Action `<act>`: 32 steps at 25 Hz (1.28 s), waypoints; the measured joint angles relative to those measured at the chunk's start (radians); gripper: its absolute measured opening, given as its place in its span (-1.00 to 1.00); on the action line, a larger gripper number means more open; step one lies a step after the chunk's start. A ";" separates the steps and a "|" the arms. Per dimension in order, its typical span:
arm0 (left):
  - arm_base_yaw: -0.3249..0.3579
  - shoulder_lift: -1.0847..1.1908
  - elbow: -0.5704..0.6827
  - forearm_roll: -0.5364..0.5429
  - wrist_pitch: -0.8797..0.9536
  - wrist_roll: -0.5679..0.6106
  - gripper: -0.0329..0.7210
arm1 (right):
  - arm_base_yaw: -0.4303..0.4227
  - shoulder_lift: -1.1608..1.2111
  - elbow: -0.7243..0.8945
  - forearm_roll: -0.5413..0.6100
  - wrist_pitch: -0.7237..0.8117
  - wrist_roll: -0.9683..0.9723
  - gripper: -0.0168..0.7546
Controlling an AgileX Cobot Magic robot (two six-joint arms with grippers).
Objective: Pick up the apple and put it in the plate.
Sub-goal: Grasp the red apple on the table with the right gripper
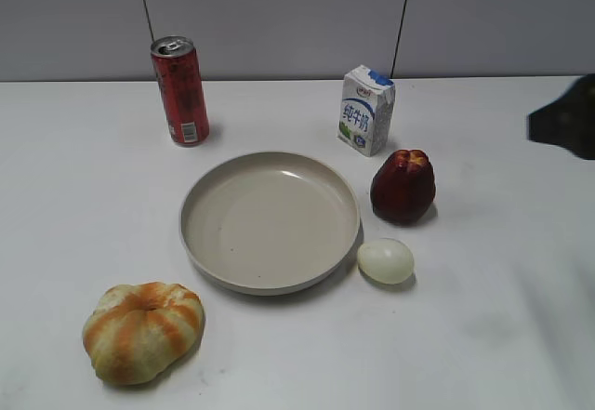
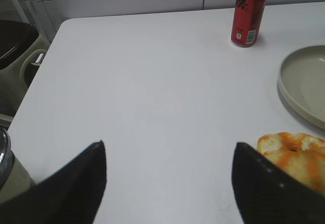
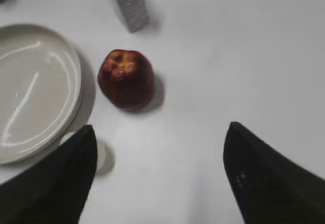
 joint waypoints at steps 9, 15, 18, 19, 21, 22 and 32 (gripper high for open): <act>0.000 0.000 0.000 0.000 0.000 0.000 0.64 | 0.152 0.576 -0.446 -0.021 0.243 -0.003 0.83; 0.000 0.000 0.000 0.000 0.000 0.000 0.64 | 0.154 0.811 -0.643 -0.128 0.338 0.070 0.83; 0.000 0.000 0.000 0.000 0.000 0.000 0.64 | 0.154 0.859 -0.676 -0.140 0.339 0.081 0.82; 0.000 0.000 0.000 0.000 0.000 0.000 0.64 | 0.154 0.867 -0.678 -0.139 0.336 0.082 0.81; 0.000 0.000 0.000 0.000 0.000 0.000 0.64 | 0.154 0.891 -0.683 -0.137 0.335 0.082 0.74; 0.000 0.000 0.000 0.000 0.000 0.000 0.64 | 0.154 0.899 -0.685 -0.137 0.335 0.082 0.69; 0.000 0.000 0.000 0.000 0.000 0.000 0.64 | 0.154 0.911 -0.836 -0.104 0.505 0.084 0.63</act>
